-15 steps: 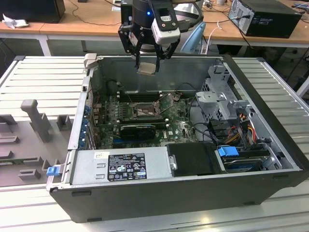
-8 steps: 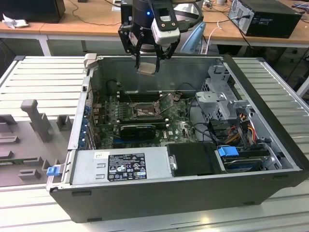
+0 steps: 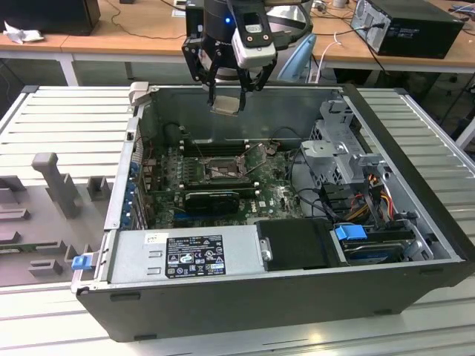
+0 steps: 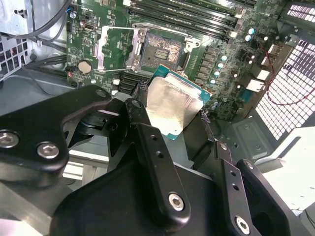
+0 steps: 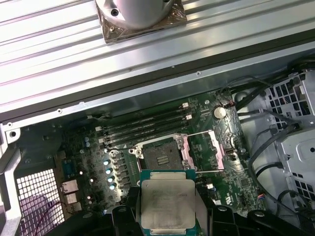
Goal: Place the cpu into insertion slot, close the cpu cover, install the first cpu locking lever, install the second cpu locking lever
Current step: 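Place the cpu into insertion slot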
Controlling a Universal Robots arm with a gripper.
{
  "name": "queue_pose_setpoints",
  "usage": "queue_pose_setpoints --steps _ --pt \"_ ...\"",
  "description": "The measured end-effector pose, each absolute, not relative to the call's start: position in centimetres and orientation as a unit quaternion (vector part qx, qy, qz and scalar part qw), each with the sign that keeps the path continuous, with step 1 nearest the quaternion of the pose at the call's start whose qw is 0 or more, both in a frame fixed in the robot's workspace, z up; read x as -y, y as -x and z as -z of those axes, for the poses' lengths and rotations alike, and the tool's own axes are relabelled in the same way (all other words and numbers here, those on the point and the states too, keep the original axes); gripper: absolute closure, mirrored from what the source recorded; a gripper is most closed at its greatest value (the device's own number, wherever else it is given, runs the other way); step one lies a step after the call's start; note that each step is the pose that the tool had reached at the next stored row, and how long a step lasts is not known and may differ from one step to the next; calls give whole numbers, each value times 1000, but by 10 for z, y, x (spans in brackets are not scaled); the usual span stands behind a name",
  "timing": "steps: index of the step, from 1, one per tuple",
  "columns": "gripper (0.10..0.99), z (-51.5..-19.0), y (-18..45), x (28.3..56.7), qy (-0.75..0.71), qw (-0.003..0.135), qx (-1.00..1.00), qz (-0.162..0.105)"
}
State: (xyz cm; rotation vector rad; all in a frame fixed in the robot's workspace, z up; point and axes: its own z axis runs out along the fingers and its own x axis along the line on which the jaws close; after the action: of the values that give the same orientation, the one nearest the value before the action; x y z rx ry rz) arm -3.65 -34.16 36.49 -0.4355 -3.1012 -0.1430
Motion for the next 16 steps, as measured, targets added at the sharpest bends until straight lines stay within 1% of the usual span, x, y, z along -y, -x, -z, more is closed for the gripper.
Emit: queue_pose_setpoints --steps 16 --pt "553 -365 36 342 173 2 984 45"
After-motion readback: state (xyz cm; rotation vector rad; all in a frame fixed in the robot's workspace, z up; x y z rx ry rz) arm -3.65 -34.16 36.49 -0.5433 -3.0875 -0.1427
